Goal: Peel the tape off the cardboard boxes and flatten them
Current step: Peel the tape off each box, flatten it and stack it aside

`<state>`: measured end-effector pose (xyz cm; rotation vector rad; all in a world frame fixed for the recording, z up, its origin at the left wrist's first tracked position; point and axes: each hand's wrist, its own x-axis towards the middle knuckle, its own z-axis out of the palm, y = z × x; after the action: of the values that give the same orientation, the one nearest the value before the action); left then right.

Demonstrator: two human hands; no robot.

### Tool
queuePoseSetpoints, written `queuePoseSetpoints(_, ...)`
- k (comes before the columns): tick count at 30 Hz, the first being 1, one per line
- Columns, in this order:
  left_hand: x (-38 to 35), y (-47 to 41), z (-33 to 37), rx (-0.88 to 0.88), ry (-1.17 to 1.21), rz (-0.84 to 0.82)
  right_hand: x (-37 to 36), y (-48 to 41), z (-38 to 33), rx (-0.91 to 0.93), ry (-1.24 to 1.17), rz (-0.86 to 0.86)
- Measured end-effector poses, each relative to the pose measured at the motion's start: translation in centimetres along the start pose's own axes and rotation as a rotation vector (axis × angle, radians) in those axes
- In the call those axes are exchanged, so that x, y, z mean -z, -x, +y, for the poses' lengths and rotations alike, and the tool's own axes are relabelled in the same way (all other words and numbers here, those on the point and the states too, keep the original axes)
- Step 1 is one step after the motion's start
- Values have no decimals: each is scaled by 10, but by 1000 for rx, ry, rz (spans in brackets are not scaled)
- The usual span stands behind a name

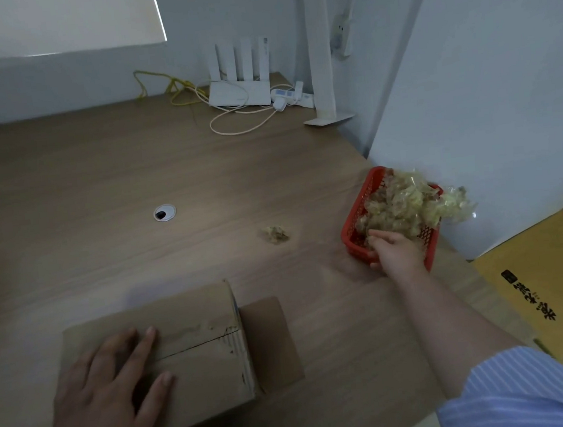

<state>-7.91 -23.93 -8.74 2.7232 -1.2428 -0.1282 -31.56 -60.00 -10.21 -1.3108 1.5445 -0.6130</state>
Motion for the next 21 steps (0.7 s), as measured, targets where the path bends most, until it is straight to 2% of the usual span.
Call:
queuePoseSetpoints(4, 1, 1, -9, -28, 94, -13, -41, 46, -1, 117, 113, -183)
queuePoseSetpoints(7, 5, -1, -18, -93, 199, -22, -82, 99, 4, 228, 166, -409)
queuePoseSetpoints(11, 12, 2, -33, -96, 216, 17, -114, 162, 7, 384, 166, -616)
queuePoseSetpoints(13, 16, 12, -39, 49, 186, 90, -120, 178, 14, 447, 202, -592)
queuePoseSetpoints(16, 21, 25, -50, 332, 241, 125, -119, 188, 22, 521, 288, -445)
queuePoseSetpoints(19, 27, 35, -55, 457, 606, 126, -116, 194, 21, 543, 285, -370)
queuePoseSetpoints(21, 30, 42, -59, 548, 913, 103, -118, 199, 15, 441, 237, -367)
